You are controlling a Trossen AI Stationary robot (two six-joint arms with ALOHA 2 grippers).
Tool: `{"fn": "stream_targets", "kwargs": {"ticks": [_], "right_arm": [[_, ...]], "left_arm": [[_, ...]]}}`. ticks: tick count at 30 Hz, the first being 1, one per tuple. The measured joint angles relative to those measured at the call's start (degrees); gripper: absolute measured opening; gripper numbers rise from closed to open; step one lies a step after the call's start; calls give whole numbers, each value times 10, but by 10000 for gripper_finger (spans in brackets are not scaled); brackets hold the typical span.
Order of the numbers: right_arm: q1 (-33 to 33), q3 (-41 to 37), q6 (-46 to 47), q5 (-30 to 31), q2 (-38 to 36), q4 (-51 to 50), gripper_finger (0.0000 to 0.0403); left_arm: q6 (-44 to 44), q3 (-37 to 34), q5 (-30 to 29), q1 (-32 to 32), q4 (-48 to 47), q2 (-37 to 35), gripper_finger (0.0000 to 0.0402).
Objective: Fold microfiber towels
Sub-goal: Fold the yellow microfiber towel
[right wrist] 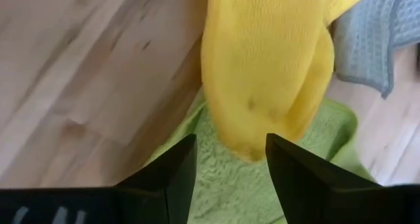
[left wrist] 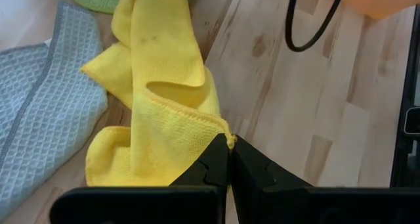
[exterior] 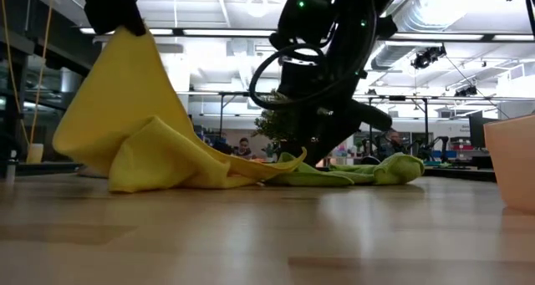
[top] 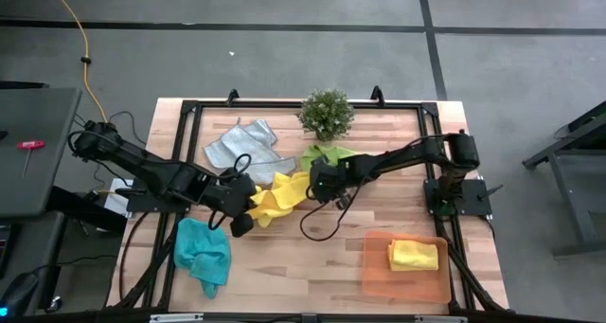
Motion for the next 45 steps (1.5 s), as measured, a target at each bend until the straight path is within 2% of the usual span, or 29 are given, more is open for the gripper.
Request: {"fn": "stream_targets", "kwargs": {"ticks": [4,7,11,14,17,22,30,34,37,40,45], "right_arm": [[-4,0,-5,3,2,15,171],[-5,0,-20,3,2,14,151],[-5,0,-26,3,2,14,102],[-5,0,4,8,2,13,52],[-5,17,55,19,2,-30,9],[-4,80,164,37,-27,-141,3],[-3,194,353,-22,-165,-250,1],[-3,236,434,-28,-233,-278,1],[-4,261,473,-20,-273,-298,1],[-6,277,485,15,-304,-311,0],[-23,298,491,51,-327,-349,0]], "left_arm": [[-6,0,-1,0,1,0,0],[-9,0,-1,0,1,0,0],[-9,0,0,0,1,0,0],[-9,0,0,0,0,0,0],[-1,0,0,0,0,-1,0],[40,28,10,29,-17,-30,0],[173,139,1,136,-40,-93,0],[262,207,1,191,-62,-97,0],[321,257,1,234,-76,-91,0],[396,295,0,281,-92,-80,0],[499,327,-2,354,-97,-71,0]]}}
